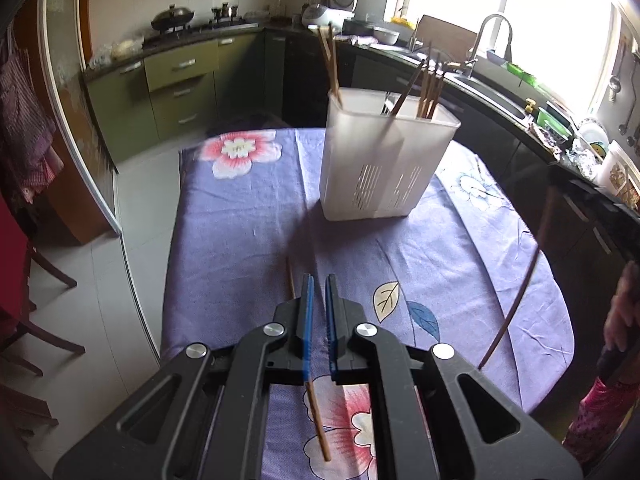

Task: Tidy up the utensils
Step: 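Close the right gripper on a chopstick while the left gripper closes on the other, then lift both chopsticks upright and carry them toward the white holder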

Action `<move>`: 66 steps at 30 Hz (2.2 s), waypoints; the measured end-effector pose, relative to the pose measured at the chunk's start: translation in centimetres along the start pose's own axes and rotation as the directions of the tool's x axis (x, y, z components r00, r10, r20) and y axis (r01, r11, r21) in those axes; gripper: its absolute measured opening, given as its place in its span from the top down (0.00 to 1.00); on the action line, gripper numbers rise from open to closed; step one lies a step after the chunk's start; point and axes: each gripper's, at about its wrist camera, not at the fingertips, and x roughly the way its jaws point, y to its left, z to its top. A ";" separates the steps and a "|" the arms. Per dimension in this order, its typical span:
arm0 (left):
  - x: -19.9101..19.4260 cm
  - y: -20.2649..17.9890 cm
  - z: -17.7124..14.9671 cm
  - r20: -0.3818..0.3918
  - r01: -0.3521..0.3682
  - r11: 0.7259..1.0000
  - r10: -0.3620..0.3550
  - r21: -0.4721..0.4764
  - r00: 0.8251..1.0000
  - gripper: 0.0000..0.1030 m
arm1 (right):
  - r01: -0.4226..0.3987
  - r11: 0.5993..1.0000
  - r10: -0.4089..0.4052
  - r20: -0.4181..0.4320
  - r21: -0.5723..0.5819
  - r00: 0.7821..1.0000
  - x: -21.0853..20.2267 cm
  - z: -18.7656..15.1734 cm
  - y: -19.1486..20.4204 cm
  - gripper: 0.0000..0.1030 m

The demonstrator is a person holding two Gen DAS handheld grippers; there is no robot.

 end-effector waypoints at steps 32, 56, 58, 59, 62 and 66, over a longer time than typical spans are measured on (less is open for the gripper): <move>7.6 1.9 1.9 -0.115 -0.091 0.995 0.086 -0.042 0.990 0.96 | 0.005 1.000 -0.005 0.000 0.018 1.000 -0.5 -0.1 0.0 0.94; -5.9 0.4 3.2 0.138 -0.001 1.000 0.001 0.002 0.990 0.96 | 0.010 1.000 -0.010 0.010 -0.008 1.000 -1.1 1.1 0.5 0.94; -6.0 0.2 3.7 0.138 0.004 1.000 -0.004 0.006 0.990 0.96 | 0.005 1.000 -0.005 0.015 -0.008 1.000 -1.2 1.7 0.6 0.94; -6.0 -0.1 3.9 0.138 0.004 1.000 -0.006 0.009 0.990 0.96 | 0.003 1.000 -0.003 0.018 -0.009 1.000 -1.4 2.1 0.6 0.94; -6.6 -0.8 5.2 0.137 0.014 1.000 -0.017 0.025 0.990 0.96 | -0.002 1.000 0.002 0.036 -0.010 0.999 -1.8 3.4 0.6 0.94; -8.1 -1.8 7.5 0.159 0.020 0.999 -0.027 0.047 0.987 0.96 | -0.009 1.000 0.009 0.073 -0.011 0.997 -2.8 6.2 0.6 0.94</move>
